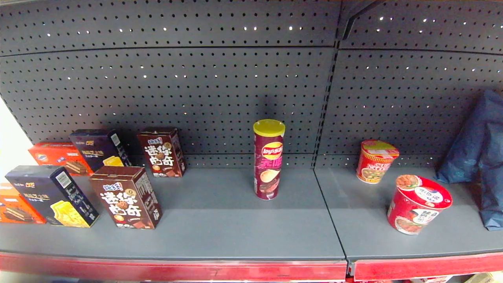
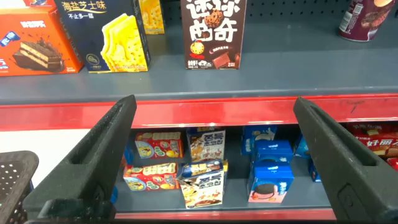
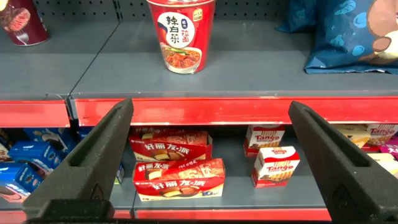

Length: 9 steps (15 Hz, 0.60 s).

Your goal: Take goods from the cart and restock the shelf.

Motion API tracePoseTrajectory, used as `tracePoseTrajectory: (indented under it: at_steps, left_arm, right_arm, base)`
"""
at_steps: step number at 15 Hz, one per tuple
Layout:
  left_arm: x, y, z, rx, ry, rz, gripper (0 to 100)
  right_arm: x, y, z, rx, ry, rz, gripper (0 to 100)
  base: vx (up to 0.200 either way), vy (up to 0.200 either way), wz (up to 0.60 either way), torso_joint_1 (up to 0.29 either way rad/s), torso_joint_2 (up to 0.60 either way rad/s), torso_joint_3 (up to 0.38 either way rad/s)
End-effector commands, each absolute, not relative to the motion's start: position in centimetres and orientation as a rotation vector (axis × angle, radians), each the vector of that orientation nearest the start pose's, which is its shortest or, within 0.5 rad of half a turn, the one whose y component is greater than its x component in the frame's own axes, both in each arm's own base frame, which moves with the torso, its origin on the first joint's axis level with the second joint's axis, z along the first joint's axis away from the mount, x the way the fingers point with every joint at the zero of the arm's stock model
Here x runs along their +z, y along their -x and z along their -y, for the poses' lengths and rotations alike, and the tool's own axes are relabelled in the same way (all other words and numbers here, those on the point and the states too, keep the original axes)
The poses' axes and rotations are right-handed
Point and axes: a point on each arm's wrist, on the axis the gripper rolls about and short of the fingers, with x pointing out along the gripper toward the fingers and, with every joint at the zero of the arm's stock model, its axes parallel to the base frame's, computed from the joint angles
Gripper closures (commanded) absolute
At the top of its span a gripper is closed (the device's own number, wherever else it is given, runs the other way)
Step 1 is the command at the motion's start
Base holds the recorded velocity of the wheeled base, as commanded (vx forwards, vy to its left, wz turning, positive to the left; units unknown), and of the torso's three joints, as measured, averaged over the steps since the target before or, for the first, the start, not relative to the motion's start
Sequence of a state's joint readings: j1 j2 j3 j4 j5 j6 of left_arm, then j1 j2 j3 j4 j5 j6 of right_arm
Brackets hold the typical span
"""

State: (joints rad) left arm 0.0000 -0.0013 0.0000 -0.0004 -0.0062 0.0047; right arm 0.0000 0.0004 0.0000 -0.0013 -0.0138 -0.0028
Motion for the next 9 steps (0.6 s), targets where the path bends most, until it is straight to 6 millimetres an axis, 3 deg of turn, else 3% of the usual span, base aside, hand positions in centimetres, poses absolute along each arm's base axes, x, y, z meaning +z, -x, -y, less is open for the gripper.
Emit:
tracePoseTrajectory:
  at_steps: [1,8,9]
  left_arm:
    - [7.56,2.28,0.01,-0.006,-0.006,0.002,0]
    - [7.56,2.28,0.01,-0.006,-0.005,0.002,0]
    - [7.56,2.28,0.02,-0.008,-0.009,0.002,0]
  right_arm:
    - [7.56,2.28,0.03,-0.014,0.003,0.002,0]
    - [7.56,2.28,0.03,-0.014,0.005,0.002,0]
    - [7.56,2.28,0.03,-0.015,0.005,0.001,0]
  base:
    - [0.000,0.000,0.00,0.000,0.00,0.000]
    - [0.000,0.000,0.00,0.000,0.00,0.000]
    - [0.000,0.000,0.60,0.002,0.00,0.002]
